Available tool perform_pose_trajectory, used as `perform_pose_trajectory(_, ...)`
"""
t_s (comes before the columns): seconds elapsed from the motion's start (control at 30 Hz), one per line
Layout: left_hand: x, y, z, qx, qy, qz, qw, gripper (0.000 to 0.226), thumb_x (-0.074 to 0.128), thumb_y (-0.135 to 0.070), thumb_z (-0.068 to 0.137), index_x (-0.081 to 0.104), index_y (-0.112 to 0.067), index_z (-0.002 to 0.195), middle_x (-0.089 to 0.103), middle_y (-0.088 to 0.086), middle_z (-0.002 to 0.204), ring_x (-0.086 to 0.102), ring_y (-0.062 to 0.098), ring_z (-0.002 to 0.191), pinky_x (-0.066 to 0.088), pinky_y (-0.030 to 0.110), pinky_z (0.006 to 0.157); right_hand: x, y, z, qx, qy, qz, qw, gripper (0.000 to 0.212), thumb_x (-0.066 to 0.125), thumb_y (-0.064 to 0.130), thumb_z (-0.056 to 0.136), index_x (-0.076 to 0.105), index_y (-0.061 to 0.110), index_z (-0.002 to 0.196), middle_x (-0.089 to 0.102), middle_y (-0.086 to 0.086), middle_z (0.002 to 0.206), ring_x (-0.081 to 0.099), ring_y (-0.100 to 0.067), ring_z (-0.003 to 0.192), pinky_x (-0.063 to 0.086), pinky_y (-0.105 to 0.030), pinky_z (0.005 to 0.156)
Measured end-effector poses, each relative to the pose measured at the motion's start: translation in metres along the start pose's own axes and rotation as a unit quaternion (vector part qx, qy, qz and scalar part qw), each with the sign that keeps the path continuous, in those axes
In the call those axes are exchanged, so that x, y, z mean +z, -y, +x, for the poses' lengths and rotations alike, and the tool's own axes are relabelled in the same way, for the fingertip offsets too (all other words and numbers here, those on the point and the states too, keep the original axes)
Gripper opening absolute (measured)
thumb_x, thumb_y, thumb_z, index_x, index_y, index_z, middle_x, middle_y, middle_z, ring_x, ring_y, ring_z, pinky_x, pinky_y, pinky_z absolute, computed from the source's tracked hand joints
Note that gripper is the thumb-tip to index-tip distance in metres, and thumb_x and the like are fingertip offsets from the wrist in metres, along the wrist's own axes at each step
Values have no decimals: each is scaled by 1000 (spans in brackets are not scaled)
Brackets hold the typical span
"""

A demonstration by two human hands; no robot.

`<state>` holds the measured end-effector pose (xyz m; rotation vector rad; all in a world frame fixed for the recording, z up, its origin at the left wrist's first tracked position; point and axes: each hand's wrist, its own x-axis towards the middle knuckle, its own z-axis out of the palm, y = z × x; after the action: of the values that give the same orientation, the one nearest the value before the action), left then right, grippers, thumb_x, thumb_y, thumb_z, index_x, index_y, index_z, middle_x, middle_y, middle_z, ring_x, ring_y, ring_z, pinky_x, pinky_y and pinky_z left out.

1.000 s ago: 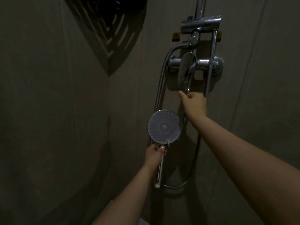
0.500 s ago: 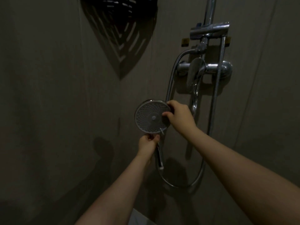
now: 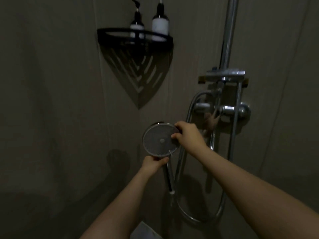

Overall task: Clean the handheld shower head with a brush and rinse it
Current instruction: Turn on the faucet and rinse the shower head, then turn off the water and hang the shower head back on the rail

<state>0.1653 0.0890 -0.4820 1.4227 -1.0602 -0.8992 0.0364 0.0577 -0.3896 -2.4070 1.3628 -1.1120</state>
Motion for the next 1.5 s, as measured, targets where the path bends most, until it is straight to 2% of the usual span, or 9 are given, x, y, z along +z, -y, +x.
perform_pose_trajectory(0.2,-34,-118,-5,-37,-37,-20,998,32,64,3,81,61,11,112,59,12,94,54,5,54,42,7,42,-78,71,54,29,29,59,997,25,66,17,81,63,11,105,69,-8,104,63,-18,93,48,-29,80)
perform_pose_trajectory(0.33,-45,-194,-9,-36,-53,-16,998,33,64,6,80,60,12,113,63,24,106,55,17,76,42,5,43,-138,110,90,29,52,92,994,25,66,18,82,62,12,106,69,-6,103,62,-15,89,49,-28,79)
perform_pose_trajectory(0.47,-47,-259,-9,-37,-56,-19,998,33,65,3,80,61,13,112,64,19,96,54,4,54,43,7,43,-189,135,123,31,52,100,993,27,67,18,82,62,11,108,68,-5,103,61,-17,90,46,-26,77)
perform_pose_trajectory(0.57,-45,-299,-10,-30,-57,-18,998,34,64,3,81,60,9,115,64,24,113,57,18,79,46,10,49,-218,140,138,31,66,131,989,31,70,19,79,61,10,108,63,-1,93,56,-11,84,41,-22,74)
perform_pose_trajectory(0.77,-30,-358,-6,-21,-61,-69,996,32,62,2,83,59,9,114,61,15,100,57,9,57,47,14,45,-253,88,164,116,-25,191,974,5,60,15,88,64,12,89,61,-5,79,58,-21,79,44,-28,74)
perform_pose_trajectory(0.9,-10,-392,0,0,-39,-78,996,32,63,1,83,59,6,115,61,12,103,59,17,77,48,13,50,-266,45,170,156,-17,185,970,23,46,9,95,58,12,76,56,-2,68,56,-6,58,43,-25,62)
perform_pose_trajectory(1.2,43,-388,15,-3,-18,-59,998,30,62,2,83,60,9,112,60,10,98,56,9,67,49,11,50,-253,-56,148,271,-42,173,946,32,56,19,90,56,13,59,59,-18,66,54,-25,63,50,-42,70)
perform_pose_trajectory(1.4,87,-363,16,-28,13,-41,999,29,63,2,82,61,8,110,61,10,97,60,19,81,51,28,69,-233,-80,123,307,2,171,936,17,51,-9,83,54,7,79,54,-10,73,50,-22,81,39,-15,62)
perform_pose_trajectory(1.5,100,-351,15,-34,26,-34,998,25,64,1,82,63,4,107,62,10,95,59,15,73,50,29,70,-218,-94,108,345,62,210,913,37,57,-17,76,40,15,69,48,-1,64,50,-20,70,39,-9,57)
